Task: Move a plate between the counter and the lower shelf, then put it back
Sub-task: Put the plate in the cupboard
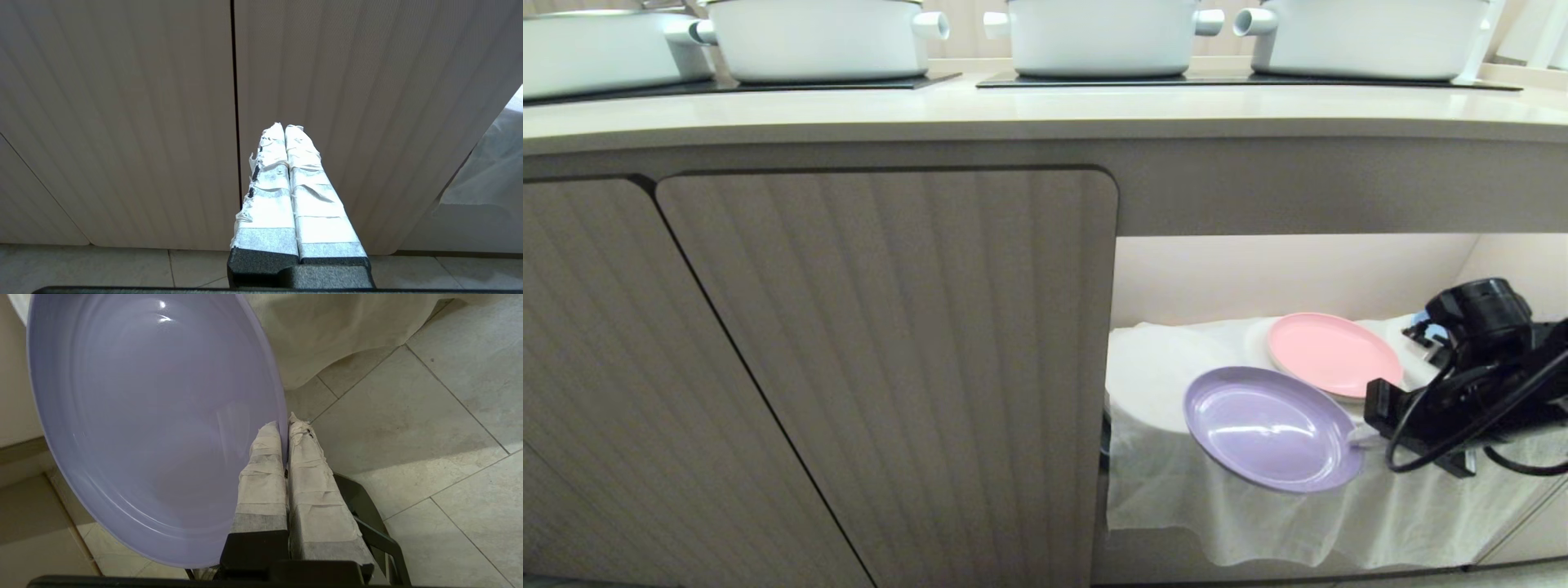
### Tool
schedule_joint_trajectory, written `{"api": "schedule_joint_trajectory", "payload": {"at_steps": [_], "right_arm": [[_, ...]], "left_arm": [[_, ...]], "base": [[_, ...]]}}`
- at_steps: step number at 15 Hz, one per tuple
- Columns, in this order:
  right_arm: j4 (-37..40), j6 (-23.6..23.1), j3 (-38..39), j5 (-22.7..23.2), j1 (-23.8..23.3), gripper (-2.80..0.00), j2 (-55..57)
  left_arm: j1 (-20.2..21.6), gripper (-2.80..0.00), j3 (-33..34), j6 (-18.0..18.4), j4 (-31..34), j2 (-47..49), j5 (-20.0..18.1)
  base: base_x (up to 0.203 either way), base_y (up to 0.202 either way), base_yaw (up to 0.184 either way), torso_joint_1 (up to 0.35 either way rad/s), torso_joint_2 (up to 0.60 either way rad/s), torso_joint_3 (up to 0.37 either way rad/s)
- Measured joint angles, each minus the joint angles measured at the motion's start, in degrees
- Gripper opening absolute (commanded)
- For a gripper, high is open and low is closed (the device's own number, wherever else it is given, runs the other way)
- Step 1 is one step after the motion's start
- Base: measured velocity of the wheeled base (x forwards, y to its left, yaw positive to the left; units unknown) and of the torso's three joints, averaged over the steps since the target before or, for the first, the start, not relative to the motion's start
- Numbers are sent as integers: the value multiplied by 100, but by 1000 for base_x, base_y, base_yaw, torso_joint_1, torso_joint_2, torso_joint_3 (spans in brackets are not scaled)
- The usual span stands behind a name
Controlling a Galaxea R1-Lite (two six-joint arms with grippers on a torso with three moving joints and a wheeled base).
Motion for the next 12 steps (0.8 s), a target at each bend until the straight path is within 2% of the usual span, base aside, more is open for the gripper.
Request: {"api": "schedule_joint_trajectory", "payload": {"at_steps": [4, 12], "right_arm": [[-173, 96, -244, -263, 139, -280, 371], [-351, 93, -270, -383, 184, -280, 609]], "left_arm": [[-2, -280, 0, -1, -1, 0, -2], [-2, -280, 0, 1, 1, 0, -1]], "base": [[0, 0, 0, 0, 0, 0], [0, 0, 0, 0, 0, 0]]}}
